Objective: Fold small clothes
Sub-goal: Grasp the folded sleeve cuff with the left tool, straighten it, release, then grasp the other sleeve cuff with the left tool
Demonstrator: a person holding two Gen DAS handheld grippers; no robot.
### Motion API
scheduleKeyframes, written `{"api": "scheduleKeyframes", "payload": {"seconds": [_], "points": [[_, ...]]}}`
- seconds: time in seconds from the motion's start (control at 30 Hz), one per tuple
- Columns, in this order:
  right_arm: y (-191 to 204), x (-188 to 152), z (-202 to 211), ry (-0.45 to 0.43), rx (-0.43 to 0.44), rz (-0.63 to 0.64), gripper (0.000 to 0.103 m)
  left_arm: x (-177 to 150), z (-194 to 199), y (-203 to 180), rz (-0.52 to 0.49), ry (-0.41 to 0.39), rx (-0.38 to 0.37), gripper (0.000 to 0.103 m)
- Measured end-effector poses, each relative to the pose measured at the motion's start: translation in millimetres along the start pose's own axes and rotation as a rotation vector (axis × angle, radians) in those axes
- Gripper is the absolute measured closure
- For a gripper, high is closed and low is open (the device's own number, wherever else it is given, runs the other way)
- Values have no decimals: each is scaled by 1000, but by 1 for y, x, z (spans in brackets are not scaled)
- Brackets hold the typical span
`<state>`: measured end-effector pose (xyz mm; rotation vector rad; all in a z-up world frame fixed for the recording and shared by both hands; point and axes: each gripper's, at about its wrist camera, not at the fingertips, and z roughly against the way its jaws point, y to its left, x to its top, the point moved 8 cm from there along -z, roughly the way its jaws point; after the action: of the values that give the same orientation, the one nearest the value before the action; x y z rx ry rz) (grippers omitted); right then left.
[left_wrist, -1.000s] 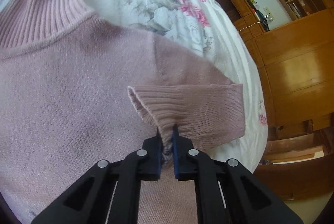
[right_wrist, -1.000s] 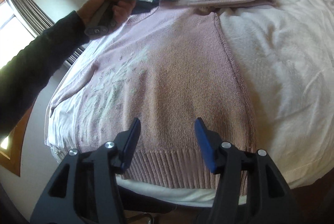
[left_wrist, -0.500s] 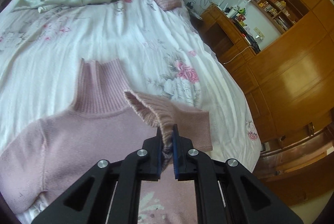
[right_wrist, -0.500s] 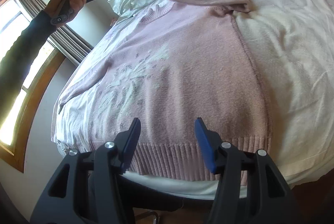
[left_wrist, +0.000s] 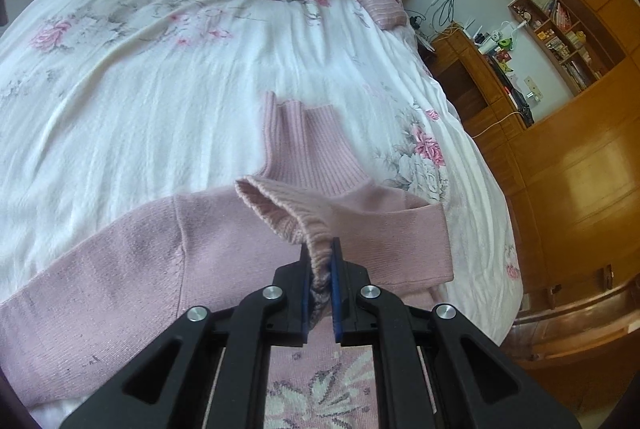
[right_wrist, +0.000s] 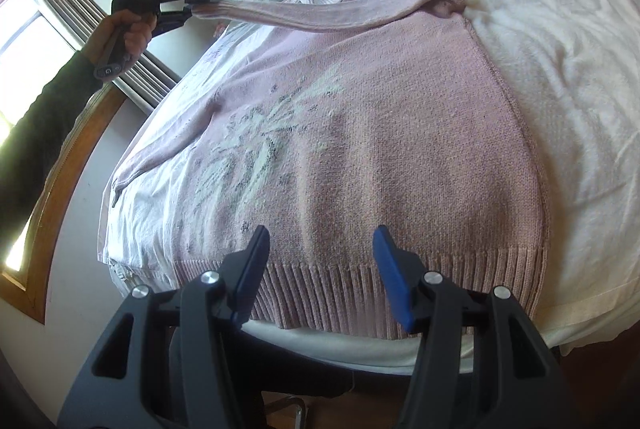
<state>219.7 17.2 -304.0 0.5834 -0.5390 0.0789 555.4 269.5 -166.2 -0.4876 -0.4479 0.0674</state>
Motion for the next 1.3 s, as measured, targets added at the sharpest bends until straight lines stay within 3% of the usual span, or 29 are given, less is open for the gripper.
{"api": "scheduleKeyframes", "payload": {"seconds": [0.67, 0.77, 0.8, 0.87, 0.9, 1.0, 1.1, 1.2, 1.3], "points": [[0, 1, -19, 31, 5, -10, 48, -37, -57, 119, 172, 103, 66, 95], [0, 0, -20, 36, 2, -15, 48, -42, -69, 131, 152, 117, 155, 93], [0, -1, -21, 38, 2, -16, 48, -43, -71, 136, 143, 110, 213, 82], [2, -2, -21, 39, 3, -13, 48, -39, -61, 141, 120, 60, 352, 81], [3, -1, -20, 36, 5, -10, 48, -34, -50, 132, 97, 0, 354, 81], [4, -1, -18, 31, 12, -12, 48, -31, -27, 87, 51, -108, 175, 70], [5, -3, -23, 42, 18, -11, 48, -43, -50, 68, 36, -23, 103, 69], [8, -1, -22, 36, 22, -14, 48, -56, -79, 88, 65, 46, 169, 69], [8, 1, -18, 29, 20, -21, 48, -66, -89, 110, 133, 52, 149, 70]]}}
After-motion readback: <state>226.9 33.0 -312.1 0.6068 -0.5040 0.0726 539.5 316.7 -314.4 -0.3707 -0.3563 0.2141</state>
